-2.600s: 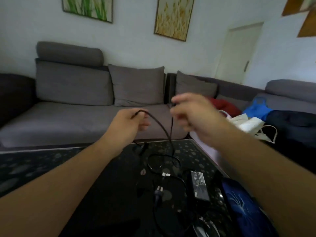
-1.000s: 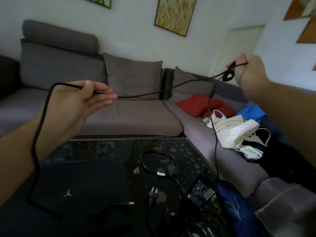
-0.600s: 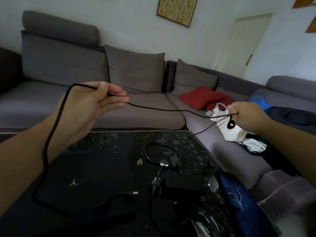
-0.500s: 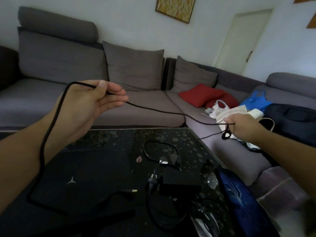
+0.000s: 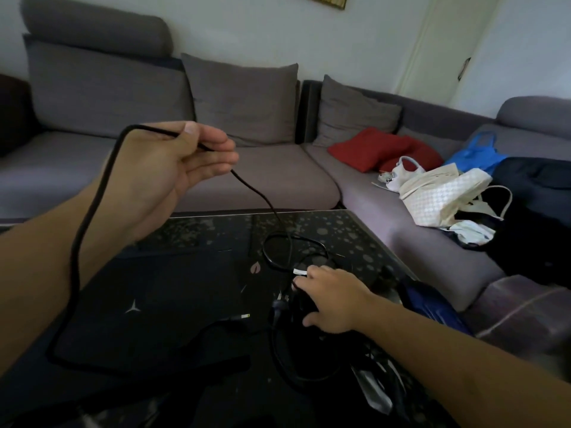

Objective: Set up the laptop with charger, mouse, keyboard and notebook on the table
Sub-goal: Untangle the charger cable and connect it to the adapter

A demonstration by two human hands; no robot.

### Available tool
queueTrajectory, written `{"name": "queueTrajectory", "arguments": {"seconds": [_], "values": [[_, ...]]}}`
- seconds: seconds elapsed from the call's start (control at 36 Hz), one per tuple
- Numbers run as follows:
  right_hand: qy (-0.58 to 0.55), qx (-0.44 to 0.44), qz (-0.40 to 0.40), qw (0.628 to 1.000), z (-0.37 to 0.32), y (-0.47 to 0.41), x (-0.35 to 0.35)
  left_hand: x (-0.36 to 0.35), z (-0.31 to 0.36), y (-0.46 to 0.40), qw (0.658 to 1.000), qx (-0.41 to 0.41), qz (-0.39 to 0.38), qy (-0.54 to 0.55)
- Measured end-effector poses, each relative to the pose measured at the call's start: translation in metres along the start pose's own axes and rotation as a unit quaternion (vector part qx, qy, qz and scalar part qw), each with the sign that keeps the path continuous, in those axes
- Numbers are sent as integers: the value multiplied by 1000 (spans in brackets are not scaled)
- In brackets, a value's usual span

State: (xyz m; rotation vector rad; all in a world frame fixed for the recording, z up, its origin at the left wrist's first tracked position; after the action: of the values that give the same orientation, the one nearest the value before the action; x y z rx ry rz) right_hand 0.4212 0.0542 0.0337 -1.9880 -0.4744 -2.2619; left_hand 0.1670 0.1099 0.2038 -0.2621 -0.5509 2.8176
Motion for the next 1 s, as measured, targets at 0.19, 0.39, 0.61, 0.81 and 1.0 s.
{"name": "queueTrajectory", "arguments": {"seconds": [0.19,0.39,0.61,0.81,1.0], "values": [[-24,-13,-63,998,12,-2,-3,-4,1,0,1000,11,5,22],[-131,-106,19,986,50,15,25,-9,4,0,1000,5,0,17],[-327,-252,85,907,140,26,41,-28,-6,8,1000,17,-23,11],[-355,-292,-25,888,152,18,18,-54,-23,11,998,30,-60,-11],[-349,-284,-65,890,142,3,0,-60,-44,13,995,43,-82,-47]]}}
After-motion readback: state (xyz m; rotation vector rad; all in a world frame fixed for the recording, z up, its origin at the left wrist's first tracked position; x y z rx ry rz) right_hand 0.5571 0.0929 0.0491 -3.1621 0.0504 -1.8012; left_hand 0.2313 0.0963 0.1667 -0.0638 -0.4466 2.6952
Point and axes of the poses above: each hand's wrist, its own y-axis away from the middle knuckle, its own x-axis out of the back of the hand, z = x × y, the point moved 6 cm from there along -y, towards the middle knuckle, and after that the axes turned 5 degrees about -y, right-handed, at the moved point
